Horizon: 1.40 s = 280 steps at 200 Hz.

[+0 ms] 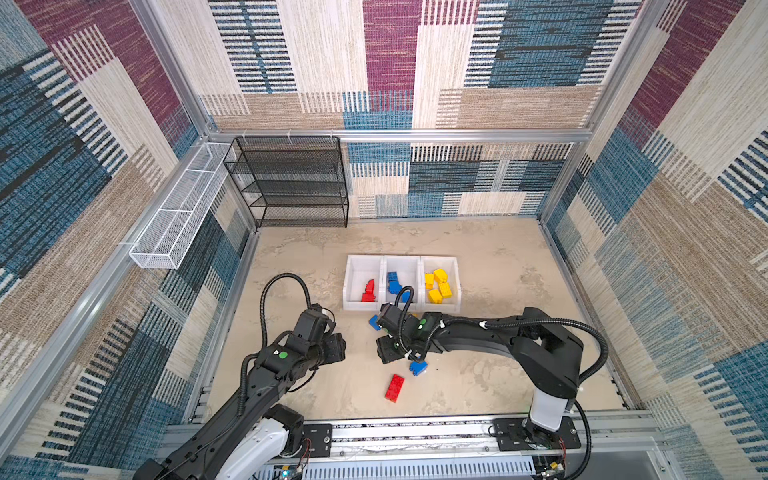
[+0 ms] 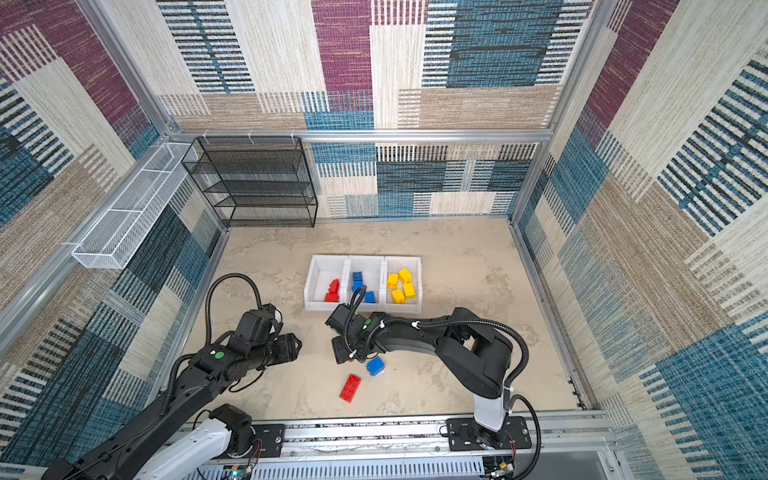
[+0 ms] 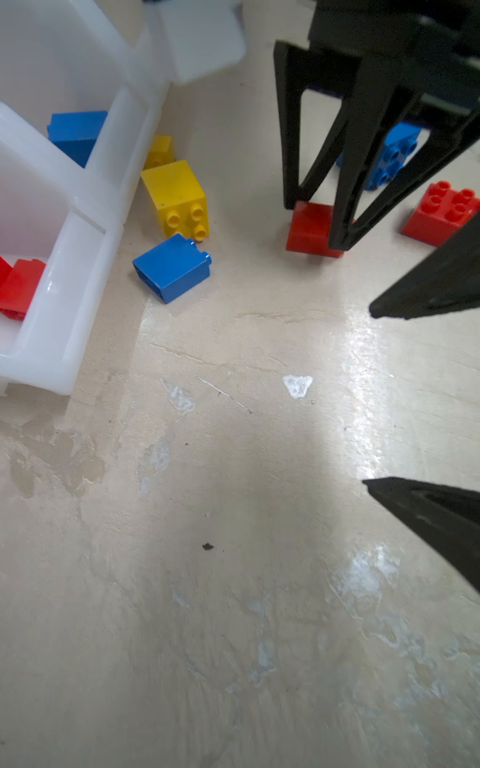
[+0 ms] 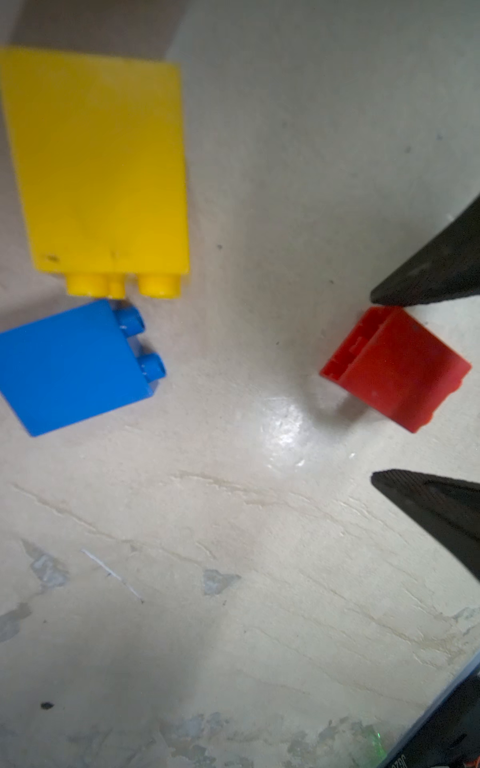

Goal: Sort the legos into containers by color
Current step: 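Reach the right gripper to a red brick and grasp it while the left withdraws, then carry the red brick with the right gripper into the nearest compartment, release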

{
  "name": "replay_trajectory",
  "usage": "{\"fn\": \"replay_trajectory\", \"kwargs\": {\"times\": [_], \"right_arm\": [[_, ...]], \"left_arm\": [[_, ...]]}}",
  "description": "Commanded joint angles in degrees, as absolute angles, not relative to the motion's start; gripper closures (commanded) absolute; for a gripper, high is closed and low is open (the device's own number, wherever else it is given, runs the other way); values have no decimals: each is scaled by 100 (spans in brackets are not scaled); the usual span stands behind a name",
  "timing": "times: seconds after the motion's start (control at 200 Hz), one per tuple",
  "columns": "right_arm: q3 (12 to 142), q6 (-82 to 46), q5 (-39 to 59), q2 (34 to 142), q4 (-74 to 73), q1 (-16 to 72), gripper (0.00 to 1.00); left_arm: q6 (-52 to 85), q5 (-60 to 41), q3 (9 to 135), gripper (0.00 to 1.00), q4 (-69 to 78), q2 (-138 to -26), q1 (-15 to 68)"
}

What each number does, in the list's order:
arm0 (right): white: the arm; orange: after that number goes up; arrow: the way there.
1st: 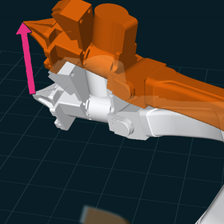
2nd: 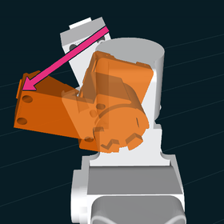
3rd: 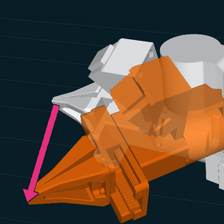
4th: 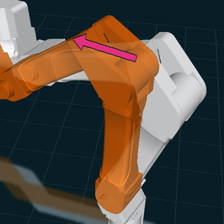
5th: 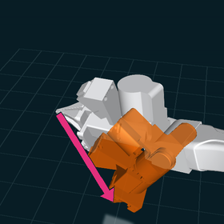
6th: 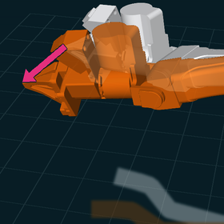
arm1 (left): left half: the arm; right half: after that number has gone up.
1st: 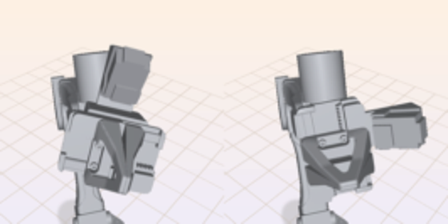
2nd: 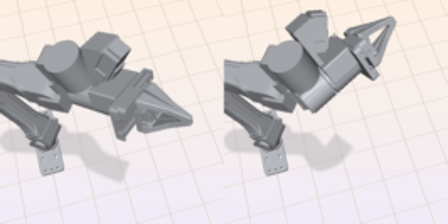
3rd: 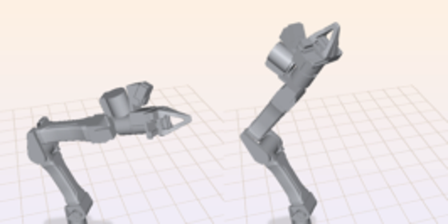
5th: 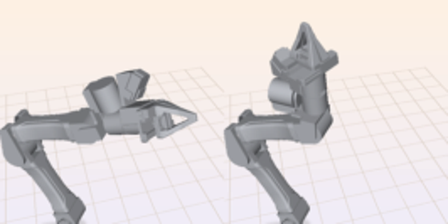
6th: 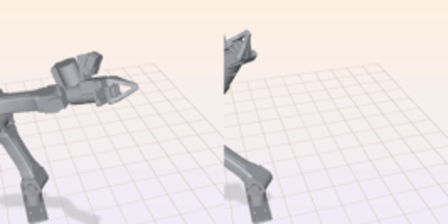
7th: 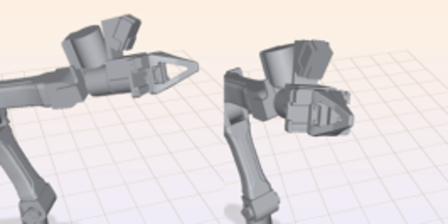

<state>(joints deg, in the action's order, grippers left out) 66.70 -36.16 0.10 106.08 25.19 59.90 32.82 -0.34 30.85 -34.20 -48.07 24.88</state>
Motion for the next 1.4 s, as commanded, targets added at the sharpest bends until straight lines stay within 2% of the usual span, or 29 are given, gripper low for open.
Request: {"fn": "replay_trajectory", "kwargs": {"times": [0.0, 0.406, 0.681, 0.821, 1.002, 1.187, 1.397], "right_arm": [[6887, -3642, -102, 10778, 2526, 6075, 36], [7528, -3616, -1024, 11303, 3566, 6443, 53], [7549, -3470, -1143, 11186, 3481, 6451, 73], [8043, -2953, -1397, 11145, 3601, 6329, 74], [9131, -2062, -1397, 11335, 3578, 5719, 74], [10447, -1536, -1126, 12177, 3432, 5172, 74], [11656, -1320, -1056, 13088, 3702, 5046, 70]], "left_arm": [[3371, -83, 3043, 36, -3432, -4764, 2480], [3433, -151, 2944, 36, -3428, -4642, 2487], [3454, -141, 2938, 36, -3461, -4606, 2479], [3472, -124, 2957, 36, -3509, -4579, 2484], [3540, -186, 2953, 36, -3592, -4496, 2485], [3637, -254, 2883, 36, -3646, -4374, 2485], [3673, -322, 2894, 36, -3753, -4175, 2479]]}}
